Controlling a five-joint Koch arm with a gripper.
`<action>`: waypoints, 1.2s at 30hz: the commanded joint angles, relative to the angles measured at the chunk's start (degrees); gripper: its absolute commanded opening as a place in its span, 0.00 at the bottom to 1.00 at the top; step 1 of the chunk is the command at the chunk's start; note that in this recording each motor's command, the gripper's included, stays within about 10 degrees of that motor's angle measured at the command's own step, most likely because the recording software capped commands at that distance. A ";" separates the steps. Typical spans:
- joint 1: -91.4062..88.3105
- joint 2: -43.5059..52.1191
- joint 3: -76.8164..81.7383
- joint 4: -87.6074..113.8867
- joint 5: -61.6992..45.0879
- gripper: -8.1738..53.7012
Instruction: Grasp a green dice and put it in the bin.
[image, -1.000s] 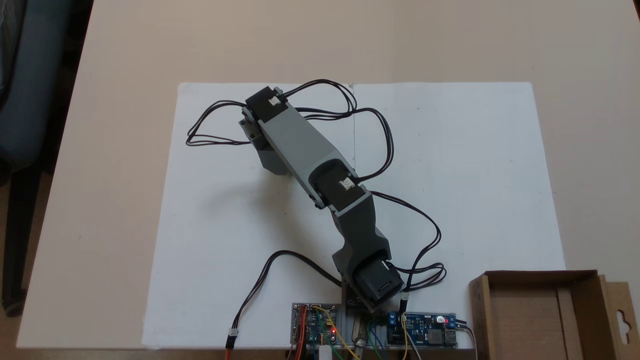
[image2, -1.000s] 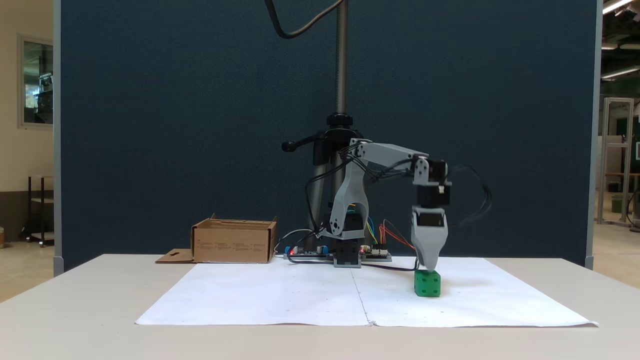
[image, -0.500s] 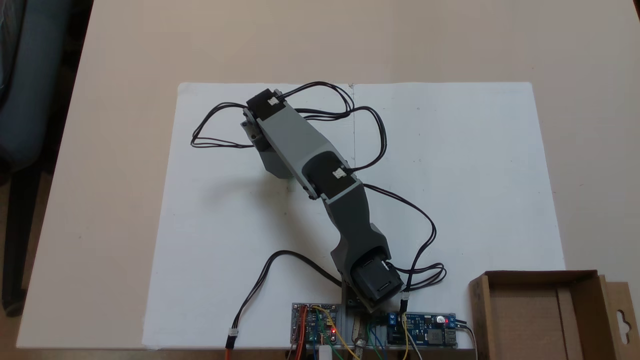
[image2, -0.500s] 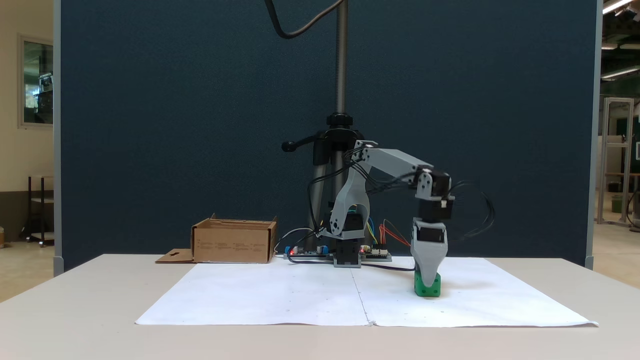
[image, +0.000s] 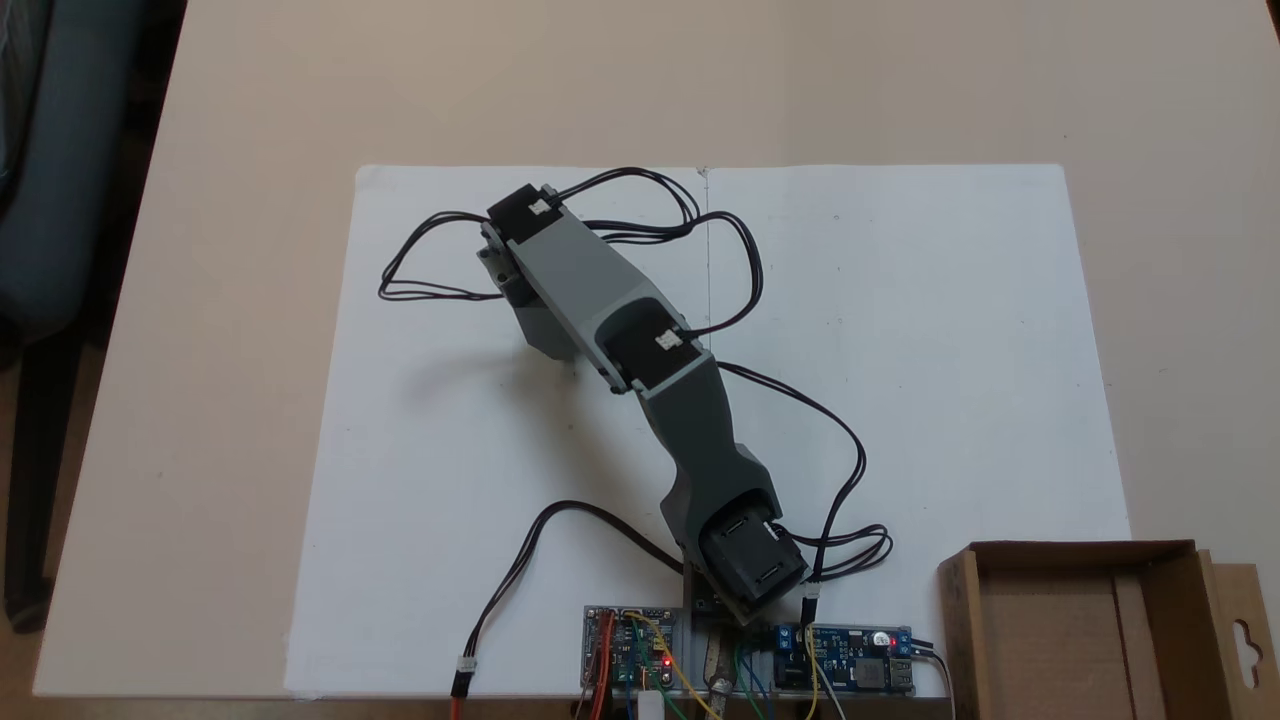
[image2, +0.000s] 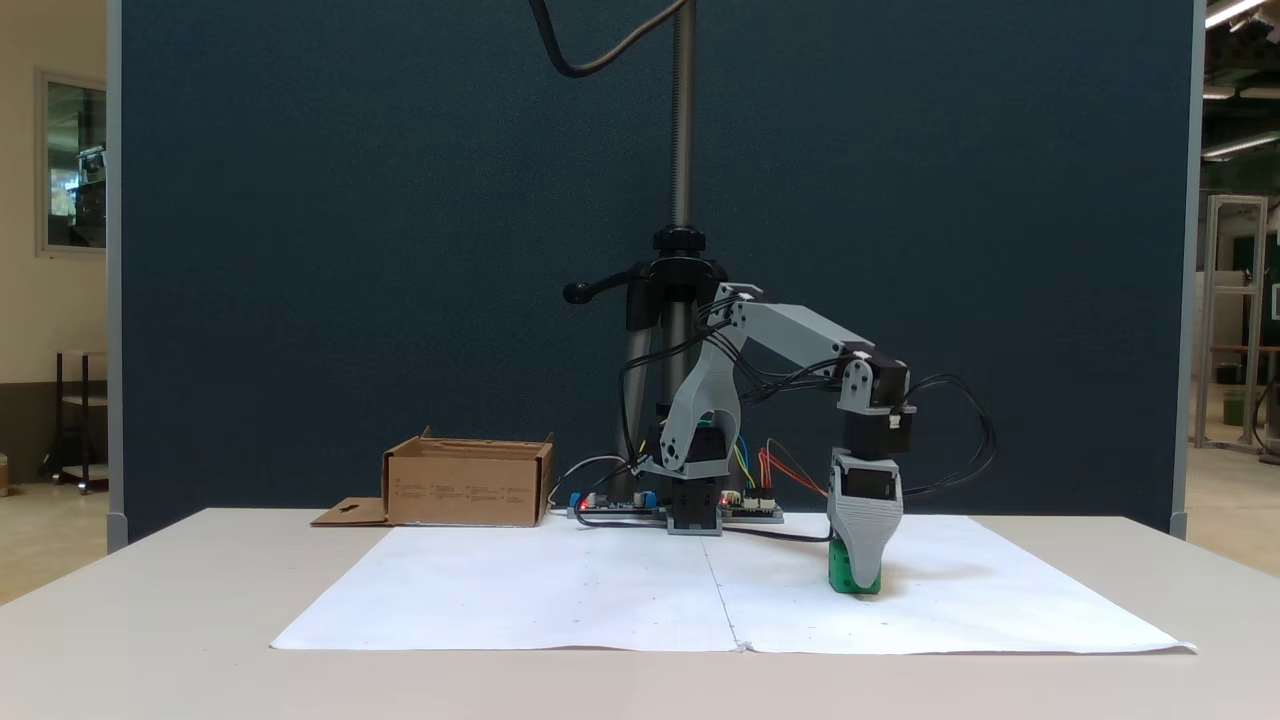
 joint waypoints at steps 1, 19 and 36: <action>0.00 0.88 -0.79 -0.97 5.19 0.83; 0.88 -1.05 -0.70 -0.97 5.10 0.83; 2.20 -1.05 0.62 -0.79 5.10 0.83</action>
